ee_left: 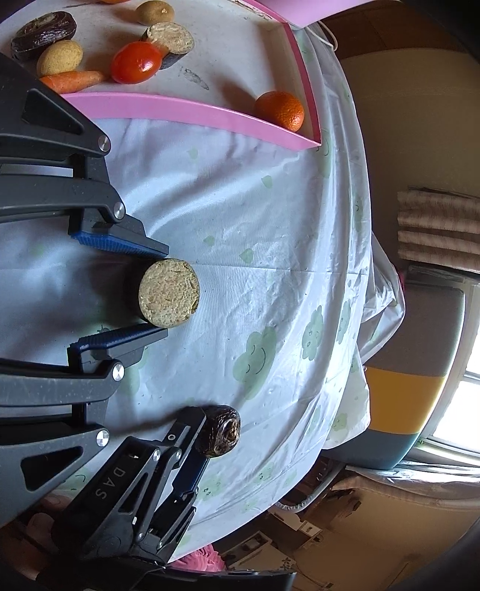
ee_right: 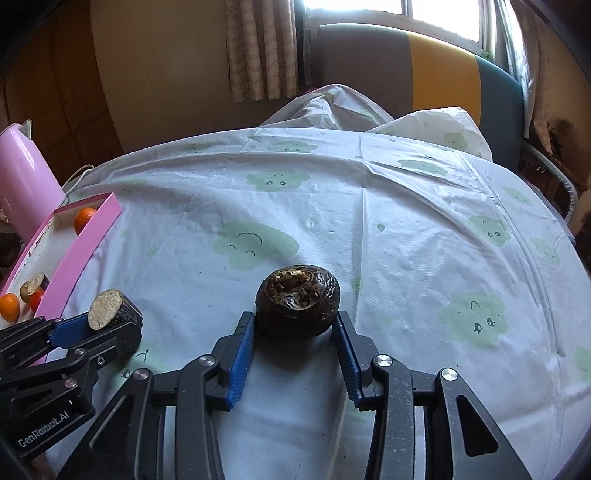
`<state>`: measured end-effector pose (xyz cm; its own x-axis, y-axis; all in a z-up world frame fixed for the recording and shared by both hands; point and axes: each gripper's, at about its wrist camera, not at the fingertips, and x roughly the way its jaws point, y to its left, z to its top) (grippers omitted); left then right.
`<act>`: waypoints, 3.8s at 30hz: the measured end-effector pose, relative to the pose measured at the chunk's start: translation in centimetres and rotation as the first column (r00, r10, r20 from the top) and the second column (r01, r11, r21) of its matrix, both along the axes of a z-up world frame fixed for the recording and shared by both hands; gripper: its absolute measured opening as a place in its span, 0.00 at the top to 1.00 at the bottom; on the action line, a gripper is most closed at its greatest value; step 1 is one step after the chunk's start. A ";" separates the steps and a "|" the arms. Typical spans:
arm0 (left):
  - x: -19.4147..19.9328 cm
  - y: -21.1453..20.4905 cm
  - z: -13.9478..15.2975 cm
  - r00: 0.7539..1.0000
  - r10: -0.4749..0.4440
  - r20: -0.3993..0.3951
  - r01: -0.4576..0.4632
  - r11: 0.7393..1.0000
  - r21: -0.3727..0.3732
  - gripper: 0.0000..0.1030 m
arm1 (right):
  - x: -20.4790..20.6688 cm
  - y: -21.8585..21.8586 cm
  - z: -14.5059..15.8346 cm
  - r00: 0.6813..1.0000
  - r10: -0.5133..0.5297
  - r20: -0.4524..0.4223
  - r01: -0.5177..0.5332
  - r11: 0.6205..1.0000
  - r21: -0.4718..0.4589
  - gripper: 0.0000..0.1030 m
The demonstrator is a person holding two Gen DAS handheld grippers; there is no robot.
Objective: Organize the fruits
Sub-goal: 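Lift the taro slice with the left gripper while the right gripper lifts the beet, then carry the taro slice into the tray and open the left gripper while the right gripper holds the beet, then carry the dark beet into the tray and open the right gripper, then withdraw both open grippers from the tray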
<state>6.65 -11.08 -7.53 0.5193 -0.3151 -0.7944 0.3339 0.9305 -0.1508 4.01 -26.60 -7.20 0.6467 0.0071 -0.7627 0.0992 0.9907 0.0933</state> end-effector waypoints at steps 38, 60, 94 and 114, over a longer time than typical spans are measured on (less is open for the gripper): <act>-0.9 10.7 6.9 0.963 0.219 0.160 -0.222 0.975 0.007 0.65 | 0.0 0.9 0.1 1.000 0.003 -0.007 -0.003 0.997 -0.074 0.58; -2.7 17.2 7.9 0.910 0.371 0.185 -0.374 0.927 -0.022 0.42 | 1.9 14.3 6.5 0.938 0.332 0.099 -0.333 0.943 -0.005 0.89; -5.6 20.5 9.5 0.874 0.436 0.213 -0.436 0.898 -0.049 0.42 | 3.4 20.3 6.7 0.881 0.465 0.091 -0.472 0.878 0.083 0.53; -8.0 19.6 11.0 0.860 0.425 0.283 -0.429 0.902 -0.050 0.34 | -1.8 20.5 7.7 0.938 0.328 0.115 -0.329 0.944 -0.010 0.16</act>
